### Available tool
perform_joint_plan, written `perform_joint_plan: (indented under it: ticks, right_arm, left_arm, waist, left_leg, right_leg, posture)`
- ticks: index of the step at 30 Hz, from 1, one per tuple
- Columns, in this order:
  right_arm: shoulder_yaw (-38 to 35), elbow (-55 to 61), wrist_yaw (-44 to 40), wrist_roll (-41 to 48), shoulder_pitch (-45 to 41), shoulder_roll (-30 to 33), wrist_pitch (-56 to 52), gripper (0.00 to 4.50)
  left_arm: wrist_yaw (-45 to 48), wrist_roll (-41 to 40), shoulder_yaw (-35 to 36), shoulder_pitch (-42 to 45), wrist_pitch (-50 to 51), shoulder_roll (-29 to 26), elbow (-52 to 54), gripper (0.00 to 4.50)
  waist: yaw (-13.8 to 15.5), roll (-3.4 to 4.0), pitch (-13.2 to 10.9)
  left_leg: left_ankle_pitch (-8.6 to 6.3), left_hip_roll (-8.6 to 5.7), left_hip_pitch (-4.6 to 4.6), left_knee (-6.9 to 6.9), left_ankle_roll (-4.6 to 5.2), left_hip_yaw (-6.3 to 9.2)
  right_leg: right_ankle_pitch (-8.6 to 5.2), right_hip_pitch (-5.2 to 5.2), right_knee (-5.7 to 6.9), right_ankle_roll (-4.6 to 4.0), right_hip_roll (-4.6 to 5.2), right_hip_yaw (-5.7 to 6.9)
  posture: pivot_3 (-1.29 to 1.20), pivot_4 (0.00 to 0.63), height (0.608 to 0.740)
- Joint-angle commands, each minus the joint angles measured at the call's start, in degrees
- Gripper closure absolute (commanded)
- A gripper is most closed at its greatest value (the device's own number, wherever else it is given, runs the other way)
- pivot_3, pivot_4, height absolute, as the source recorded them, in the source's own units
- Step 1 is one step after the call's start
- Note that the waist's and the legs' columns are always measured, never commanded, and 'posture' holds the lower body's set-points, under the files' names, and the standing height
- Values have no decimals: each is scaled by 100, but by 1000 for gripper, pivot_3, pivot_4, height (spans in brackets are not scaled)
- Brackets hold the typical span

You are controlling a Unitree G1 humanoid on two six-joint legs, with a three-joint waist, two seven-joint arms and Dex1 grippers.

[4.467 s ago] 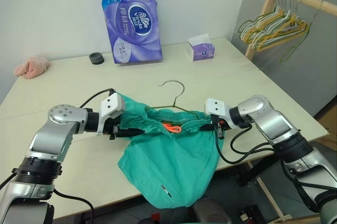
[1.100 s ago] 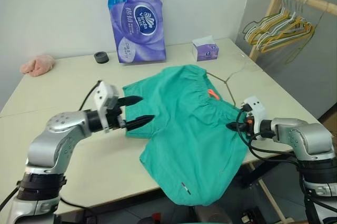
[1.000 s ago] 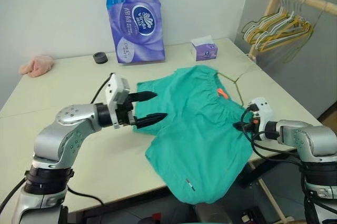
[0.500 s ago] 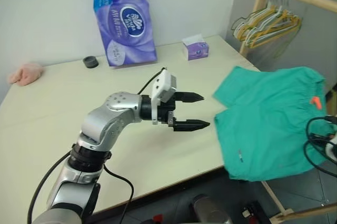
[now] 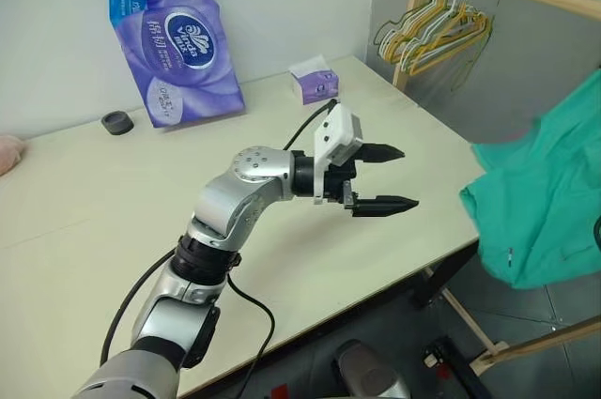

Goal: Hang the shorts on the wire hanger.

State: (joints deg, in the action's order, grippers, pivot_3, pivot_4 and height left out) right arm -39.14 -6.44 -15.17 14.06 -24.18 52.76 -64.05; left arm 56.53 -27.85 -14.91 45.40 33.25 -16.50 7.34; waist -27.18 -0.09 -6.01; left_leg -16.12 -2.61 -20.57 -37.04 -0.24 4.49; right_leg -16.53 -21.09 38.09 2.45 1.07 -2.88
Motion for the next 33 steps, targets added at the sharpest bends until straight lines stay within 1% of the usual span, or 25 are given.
perform_joint_plan:
  ticks: [1,6,8,11,13,18,24,26,29,31,32,33]
  right_arm:
    - [34,-560,74,-41,-555,377,173,4500]
    - [409,-1527,-77,-36,-1061,767,162,4500]
    - [573,-1860,-175,-10,-1249,908,111,4500]
    - [817,-2552,-216,52,-1849,1080,-328,4500]
    - [902,-2729,-220,96,-2088,1091,-591,4500]
    - [798,-2496,-187,206,-2158,970,-1239,4500]
    - [590,-2133,-134,273,-2087,861,-1631,4500]
    - [442,-2067,-59,298,-2136,782,-1694,4500]
    - [124,-1976,134,306,-2264,645,-1889,4500]
    - [-156,-1819,332,269,-2389,490,-2028,3960]
    - [-248,-1696,396,269,-2430,420,-2066,3769]
    - [-337,-1593,457,269,-2476,356,-2116,3464]
  left_arm:
    - [108,9,28,197,-187,42,99,39]
    - [156,80,-22,261,-317,97,121,39]
    - [141,101,-44,264,-328,123,155,39]
    - [113,157,-95,271,-402,197,191,39]
    - [119,175,-99,287,-433,232,186,39]
    - [345,68,-55,458,-425,282,9,39]
    - [999,-324,95,971,-253,294,-512,39]
    - [1118,-257,105,1149,-398,323,-786,39]
    - [1257,-121,56,1330,-613,366,-1083,39]
    - [1317,-40,6,1399,-744,422,-1213,0]
    - [1346,-3,-21,1426,-804,454,-1274,0]
    - [1380,42,-47,1446,-868,481,-1327,0]
  waist:
    - [15,3,-50]
    - [26,-2,-184]
    - [28,1,-241]
    - [19,-5,-335]
    - [11,-19,-365]
    - [40,-66,-417]
    - [35,-71,-422]
    - [32,-72,-423]
    - [7,-71,-422]
    - [-8,-71,-422]
    - [-16,-70,-422]
    - [-20,-69,-421]
  left_leg:
    - [0,0,0,-1,0,-6]
    - [-1,0,2,-2,2,-24]
    - [-1,0,5,-2,2,-35]
    - [-1,-5,15,-5,2,-69]
    - [-11,-4,23,-6,19,-102]
    - [-13,0,24,-13,21,-123]
    - [-16,-1,15,-17,25,-143]
    - [-16,-2,15,-17,25,-153]
    - [-16,-1,16,-15,26,-165]
    - [-17,-1,16,-13,26,-170]
    - [-17,0,15,-13,26,-172]
    - [-17,0,15,-12,26,-176]
  right_leg:
    - [0,2,-2,0,0,-2]
    - [6,0,-2,11,-1,-49]
    - [12,-1,-6,20,-1,-72]
    - [23,-3,-12,41,0,-108]
    - [27,-4,-17,47,1,-127]
    - [40,-4,-24,71,1,-145]
    - [59,-9,-52,103,4,-176]
    - [61,-14,-52,107,4,-208]
    - [63,-21,-50,110,2,-221]
    - [63,-25,-49,111,1,-227]
    - [63,-27,-48,111,1,-229]
    - [63,-29,-48,112,1,-234]
  posture:
    - [-520,160,740]
    - [-517,178,740]
    - [-514,195,740]
    - [-508,208,740]
    - [-505,213,740]
    - [-507,210,740]
    - [-517,199,740]
    - [-519,194,740]
    - [-522,188,740]
    - [-526,185,740]
    - [-530,181,740]
    - [-532,179,740]
